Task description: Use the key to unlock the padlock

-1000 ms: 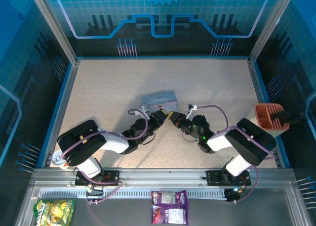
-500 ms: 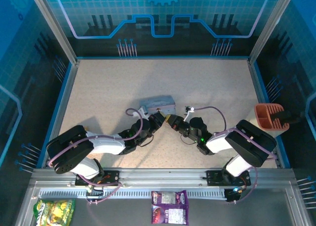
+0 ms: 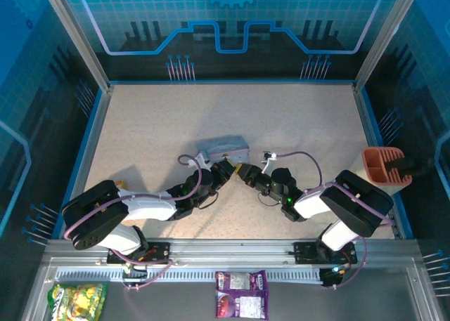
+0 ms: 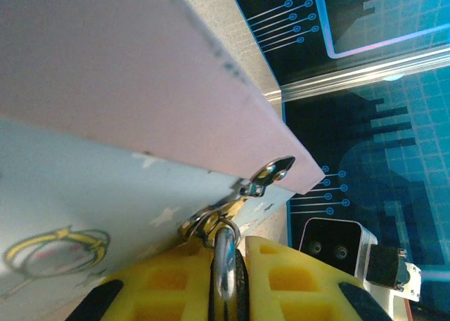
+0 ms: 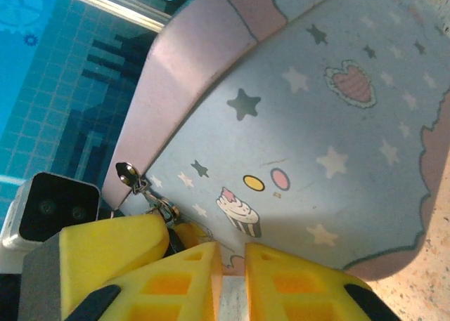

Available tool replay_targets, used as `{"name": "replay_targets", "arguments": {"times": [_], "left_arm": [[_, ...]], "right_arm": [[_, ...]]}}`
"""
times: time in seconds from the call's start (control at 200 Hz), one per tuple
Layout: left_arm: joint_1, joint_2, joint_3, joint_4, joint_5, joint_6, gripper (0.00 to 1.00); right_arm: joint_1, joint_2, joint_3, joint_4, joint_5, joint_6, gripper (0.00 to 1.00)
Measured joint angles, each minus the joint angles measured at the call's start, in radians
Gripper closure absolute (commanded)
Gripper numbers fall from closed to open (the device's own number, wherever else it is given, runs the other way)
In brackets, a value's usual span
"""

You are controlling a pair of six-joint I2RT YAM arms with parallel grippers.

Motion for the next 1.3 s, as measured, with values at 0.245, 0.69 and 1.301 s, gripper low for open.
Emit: {"name": "replay_targets", "arguments": {"times": [0.245, 0.69, 1.301], "left_arm": [[0.000, 0.000, -0.017, 0.009, 0.029, 0.000, 1.00], [0.018, -0.004, -0.048, 0.073, 0.072, 0.000, 1.00], [0.002, 0.028, -0.048, 0.095, 0.050, -0.020, 1.00]], "right_arm": [[-0.018, 0.003, -0.040, 0.067, -0.098, 0.007, 0.77], [-0.050, 0.003, -0.048, 0.096, -0.201, 0.018, 0.88], [-0.056, 0.003, -0.039, 0.064, -0.201, 0.034, 1.00]]}}
